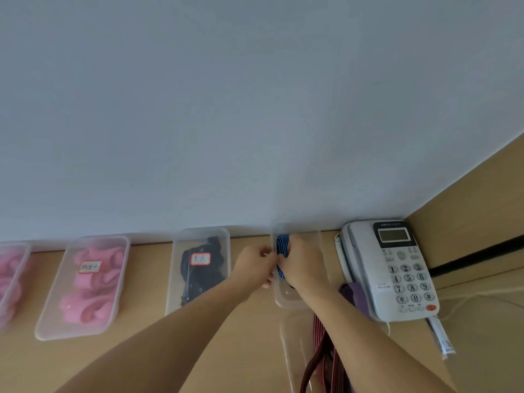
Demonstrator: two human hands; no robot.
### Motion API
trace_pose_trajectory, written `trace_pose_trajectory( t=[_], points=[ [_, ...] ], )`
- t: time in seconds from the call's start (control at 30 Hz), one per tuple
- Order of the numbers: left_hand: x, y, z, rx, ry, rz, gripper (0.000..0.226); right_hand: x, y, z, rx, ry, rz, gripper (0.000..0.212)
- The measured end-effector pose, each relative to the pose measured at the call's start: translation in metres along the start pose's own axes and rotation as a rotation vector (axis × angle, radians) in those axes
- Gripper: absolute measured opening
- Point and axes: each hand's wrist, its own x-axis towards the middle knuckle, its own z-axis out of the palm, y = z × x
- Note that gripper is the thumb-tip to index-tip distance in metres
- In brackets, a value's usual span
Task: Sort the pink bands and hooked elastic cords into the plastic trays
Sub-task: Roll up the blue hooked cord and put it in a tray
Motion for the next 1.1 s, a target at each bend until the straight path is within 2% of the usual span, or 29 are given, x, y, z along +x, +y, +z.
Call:
trace_pose_trajectory(
  t=[0.13,0.3,0.4,0.7,0.97,1.1],
  points=[
    [-0.002,-0.001,-0.002,-0.011,-0.001,-0.004,0.019,0.004,0.002,-0.004,-0.011,-0.057,-0.067,0.020],
    [-0.003,0.001,-0.009,0.031,-0.015,0.001,0.019,0.011,0.006,-0.013,0.137,-0.183,0.000,0.022],
    [-0.002,0.006,-0.009,0.090,-0.006,-0.006,0.018,0.013,0.012,-0.018,0.064,-0.135,-0.021,0.010],
    [-0.003,0.012,-0.009,0.168,-0.016,-0.032,0.016,0.009,0.009,-0.002,0.428,-0.159,0.198,0.021],
    [-0.004,0.014,-0.004,0.171,0.022,-0.030,0.017,0.012,0.017,-0.002,0.378,-0.132,0.143,0.019],
    [-0.004,0.014,-0.006,0.161,0.016,-0.025,0.016,0.013,0.017,0.002,0.428,-0.125,0.204,0.018]
  ],
)
